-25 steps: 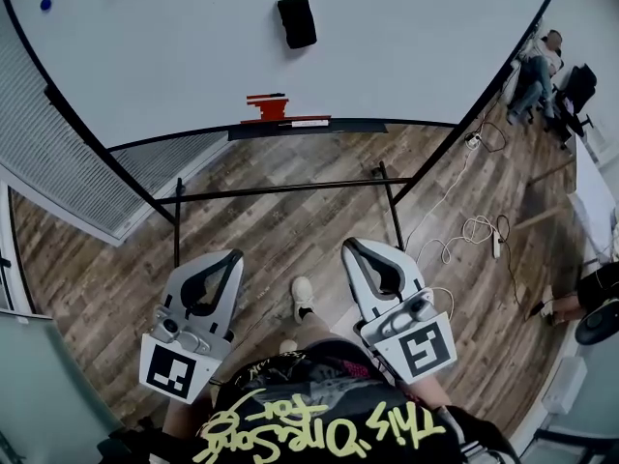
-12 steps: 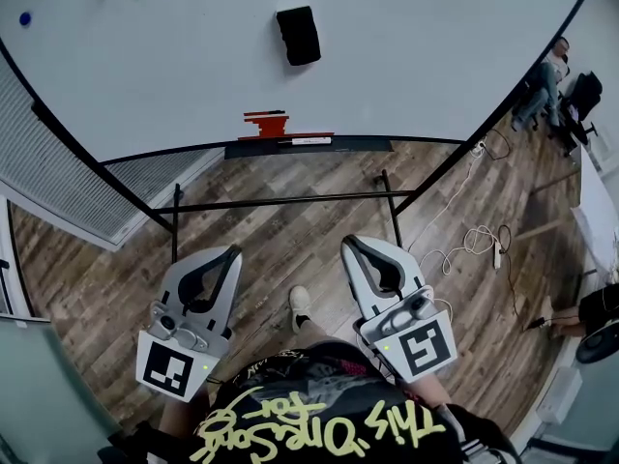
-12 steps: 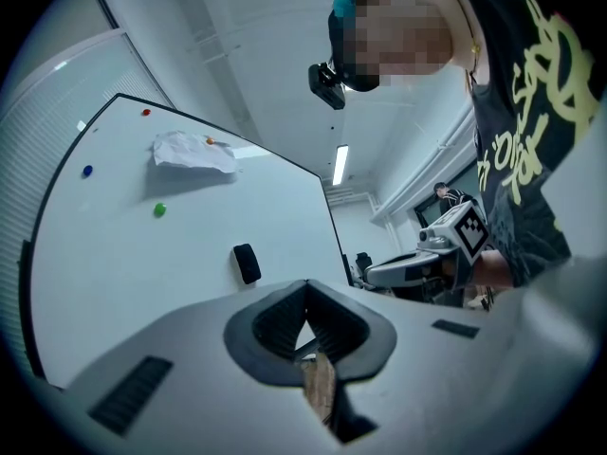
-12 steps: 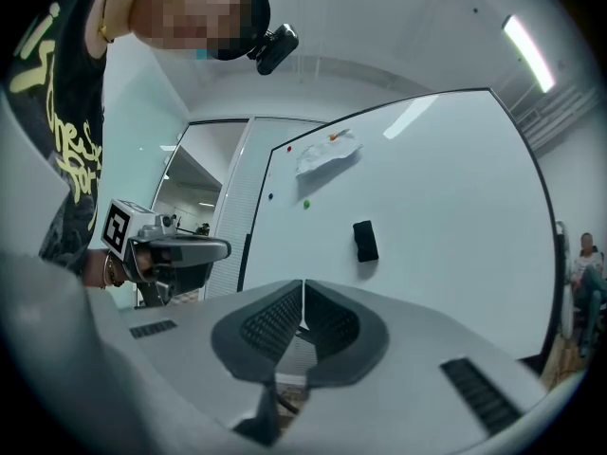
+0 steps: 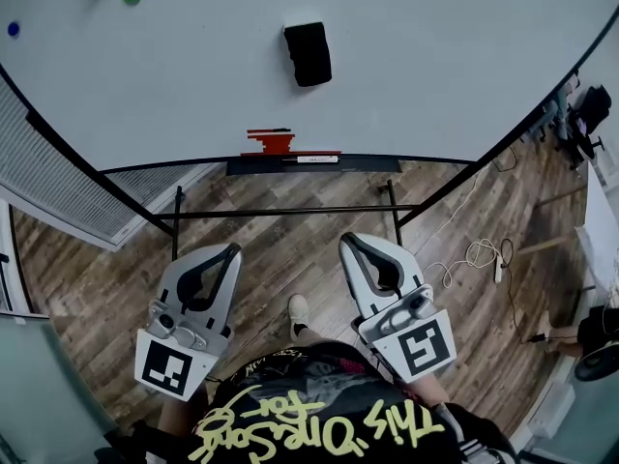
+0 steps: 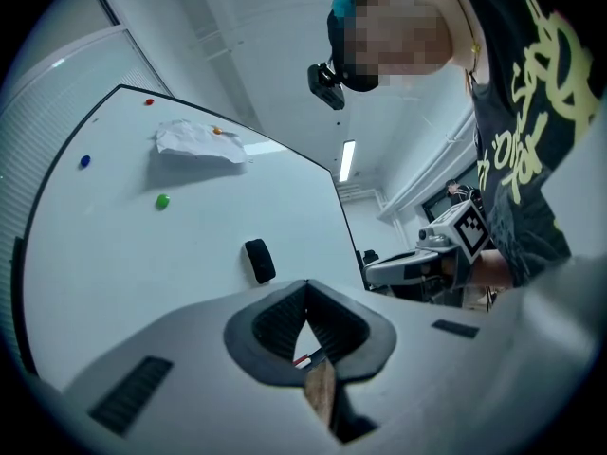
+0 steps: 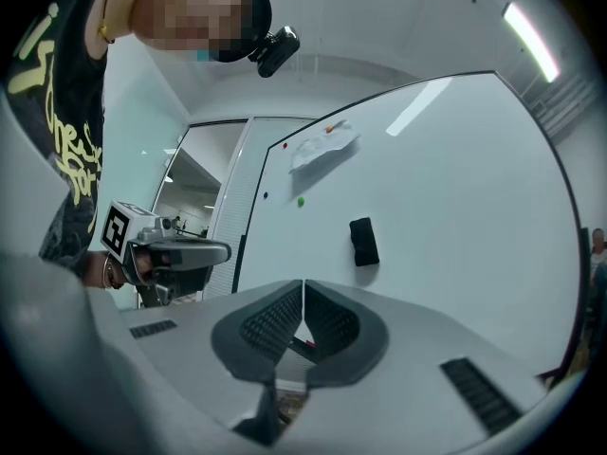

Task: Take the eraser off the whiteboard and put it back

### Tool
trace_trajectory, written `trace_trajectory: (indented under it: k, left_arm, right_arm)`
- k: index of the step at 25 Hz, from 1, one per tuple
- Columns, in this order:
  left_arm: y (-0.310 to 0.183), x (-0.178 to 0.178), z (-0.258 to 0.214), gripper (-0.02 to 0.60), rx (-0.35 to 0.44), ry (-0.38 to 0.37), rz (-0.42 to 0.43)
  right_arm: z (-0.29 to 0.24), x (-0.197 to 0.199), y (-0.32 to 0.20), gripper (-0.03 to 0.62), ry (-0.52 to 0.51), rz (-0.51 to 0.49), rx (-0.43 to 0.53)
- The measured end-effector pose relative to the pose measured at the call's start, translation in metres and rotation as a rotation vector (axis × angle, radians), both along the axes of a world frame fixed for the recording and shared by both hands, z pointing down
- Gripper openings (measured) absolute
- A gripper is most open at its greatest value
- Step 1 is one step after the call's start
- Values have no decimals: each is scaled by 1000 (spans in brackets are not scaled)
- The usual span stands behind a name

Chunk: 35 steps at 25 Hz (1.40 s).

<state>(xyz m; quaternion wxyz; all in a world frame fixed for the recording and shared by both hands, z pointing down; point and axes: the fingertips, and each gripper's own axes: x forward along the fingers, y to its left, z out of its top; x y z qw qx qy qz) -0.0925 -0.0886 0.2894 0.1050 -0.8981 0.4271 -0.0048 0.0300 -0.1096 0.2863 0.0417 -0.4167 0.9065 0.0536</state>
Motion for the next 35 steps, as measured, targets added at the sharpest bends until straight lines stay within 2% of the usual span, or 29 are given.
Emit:
trace_trajectory:
  k: [21, 35]
  left_arm:
    - [-79, 10, -1, 6, 10, 15, -52]
    - [-96, 3, -9, 6, 21, 12, -70]
  right_arm:
    - [-2, 10, -84, 11, 5, -40, 2]
    - [-15, 5, -105, 11, -2, -39, 27]
